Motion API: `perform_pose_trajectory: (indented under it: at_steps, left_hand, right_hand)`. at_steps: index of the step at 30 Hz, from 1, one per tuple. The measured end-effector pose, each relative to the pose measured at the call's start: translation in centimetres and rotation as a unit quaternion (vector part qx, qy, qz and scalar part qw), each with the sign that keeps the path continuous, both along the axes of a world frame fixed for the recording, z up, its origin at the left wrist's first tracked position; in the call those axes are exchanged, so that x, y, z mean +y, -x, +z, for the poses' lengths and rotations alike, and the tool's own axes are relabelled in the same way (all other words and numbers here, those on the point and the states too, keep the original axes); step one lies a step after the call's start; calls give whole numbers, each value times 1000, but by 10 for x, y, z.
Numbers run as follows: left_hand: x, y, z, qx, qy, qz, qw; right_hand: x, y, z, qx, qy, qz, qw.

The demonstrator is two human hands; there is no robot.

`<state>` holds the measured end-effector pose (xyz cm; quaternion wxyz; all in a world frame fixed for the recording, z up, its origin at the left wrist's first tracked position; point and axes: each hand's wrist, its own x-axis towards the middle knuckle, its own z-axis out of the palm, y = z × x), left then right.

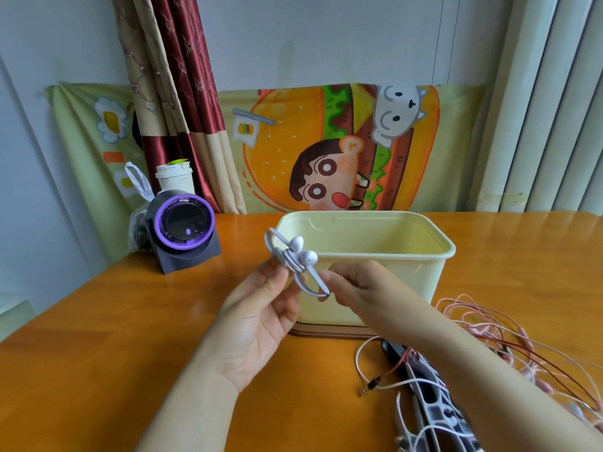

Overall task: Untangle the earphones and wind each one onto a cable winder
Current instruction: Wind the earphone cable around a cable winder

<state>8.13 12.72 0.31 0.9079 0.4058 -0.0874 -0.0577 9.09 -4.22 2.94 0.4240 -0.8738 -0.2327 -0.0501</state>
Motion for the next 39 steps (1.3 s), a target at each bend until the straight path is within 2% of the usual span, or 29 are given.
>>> perform_pose_trajectory:
  at_steps: [4,12,16,18,20,29,33,39]
  left_hand:
    - [-4,1,2,47,7,71,996]
    - [-2,-1,-4,30,-79,120,989]
    - [-3,-2,-11,-30,-236,147,960]
    - [-5,-1,-12,-72,-321,155,931]
    - [-7,0,-11,-99,-367,144,913]
    - [-9,4,-12,-153,-443,49,882]
    - [-9,5,-10,-158,-429,18,889]
    - [-4,5,-8,-130,-349,-51,927]
  right_hand:
    - [1,4,2,-19,65,20,998]
    - [3,8,6,-79,179,8,981]
    - [2,12,8,-123,224,3,967]
    - [0,15,14,-123,214,-5,969]
    - [-3,15,20,-129,195,-24,972]
    - [-14,9,28,-141,152,-84,975]
    - [-15,8,29,-159,131,-85,975]
    - [-20,9,33,-126,-2,-59,990]
